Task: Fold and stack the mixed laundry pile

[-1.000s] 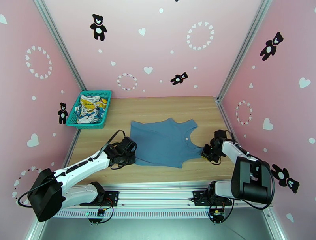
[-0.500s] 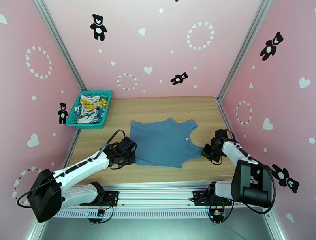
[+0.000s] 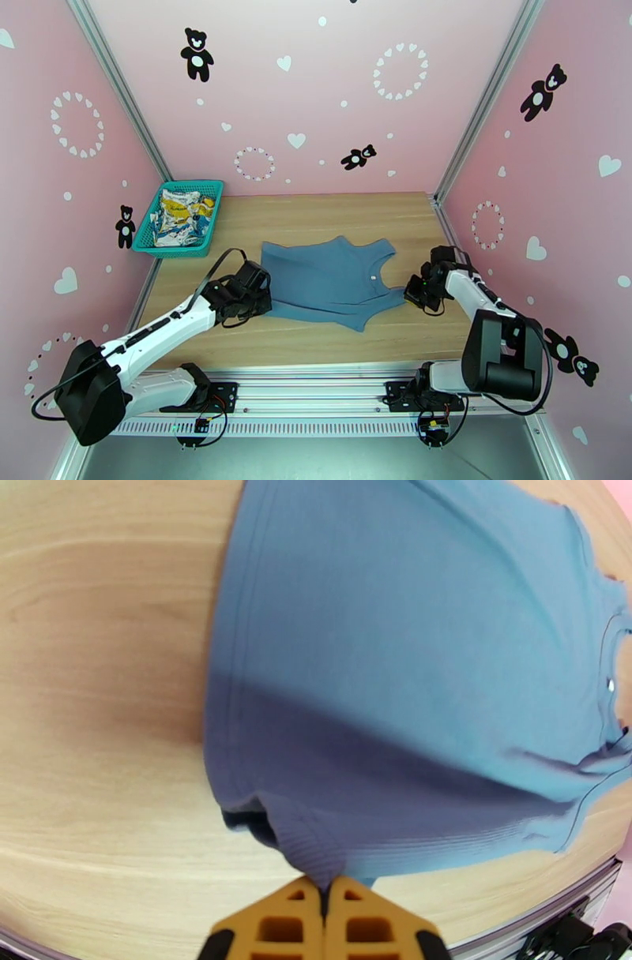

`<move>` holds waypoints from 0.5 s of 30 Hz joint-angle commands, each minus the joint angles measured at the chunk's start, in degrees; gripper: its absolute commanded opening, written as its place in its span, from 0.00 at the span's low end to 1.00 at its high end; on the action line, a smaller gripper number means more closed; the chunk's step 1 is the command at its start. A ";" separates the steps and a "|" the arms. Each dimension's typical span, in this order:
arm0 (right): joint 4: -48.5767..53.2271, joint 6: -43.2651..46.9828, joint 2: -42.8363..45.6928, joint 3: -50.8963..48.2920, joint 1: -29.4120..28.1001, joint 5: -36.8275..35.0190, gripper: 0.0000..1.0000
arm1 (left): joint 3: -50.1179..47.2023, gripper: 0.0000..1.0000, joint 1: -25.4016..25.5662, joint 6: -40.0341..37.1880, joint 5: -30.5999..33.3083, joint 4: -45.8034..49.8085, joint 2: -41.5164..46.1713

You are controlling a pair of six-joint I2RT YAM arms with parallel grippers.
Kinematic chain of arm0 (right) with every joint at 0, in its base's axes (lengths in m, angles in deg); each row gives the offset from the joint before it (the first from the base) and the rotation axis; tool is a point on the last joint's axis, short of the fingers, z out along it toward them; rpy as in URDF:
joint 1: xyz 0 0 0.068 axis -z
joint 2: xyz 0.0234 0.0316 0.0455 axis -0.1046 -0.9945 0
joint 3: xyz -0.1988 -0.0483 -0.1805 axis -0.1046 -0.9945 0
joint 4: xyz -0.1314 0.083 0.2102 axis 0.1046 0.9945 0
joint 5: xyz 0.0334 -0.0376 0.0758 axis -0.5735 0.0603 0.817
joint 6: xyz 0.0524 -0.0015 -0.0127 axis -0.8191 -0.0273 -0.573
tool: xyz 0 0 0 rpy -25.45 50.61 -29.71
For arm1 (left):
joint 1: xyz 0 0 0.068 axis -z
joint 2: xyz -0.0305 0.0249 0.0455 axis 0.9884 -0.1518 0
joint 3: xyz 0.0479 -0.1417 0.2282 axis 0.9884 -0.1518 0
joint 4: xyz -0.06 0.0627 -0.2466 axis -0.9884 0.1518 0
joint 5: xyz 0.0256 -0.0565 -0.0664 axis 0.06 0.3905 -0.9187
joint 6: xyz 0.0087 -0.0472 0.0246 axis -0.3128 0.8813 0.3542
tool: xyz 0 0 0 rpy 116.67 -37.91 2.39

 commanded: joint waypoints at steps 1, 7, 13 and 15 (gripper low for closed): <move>2.87 1.57 -1.91 2.47 -0.35 -0.07 0.03 | 2.37 0.00 -0.83 -0.73 0.70 -1.85 -1.67; 4.82 1.93 -1.58 3.06 -0.90 -0.16 0.23 | 2.06 0.00 -0.71 -0.08 -0.82 -2.11 -1.62; 8.96 0.56 5.79 0.90 -5.36 -0.03 0.43 | -3.39 0.00 0.07 0.53 -2.67 -0.28 1.61; 9.01 -1.46 7.55 -0.44 -9.34 1.94 0.42 | -4.47 0.00 0.37 0.58 -3.31 -0.01 2.08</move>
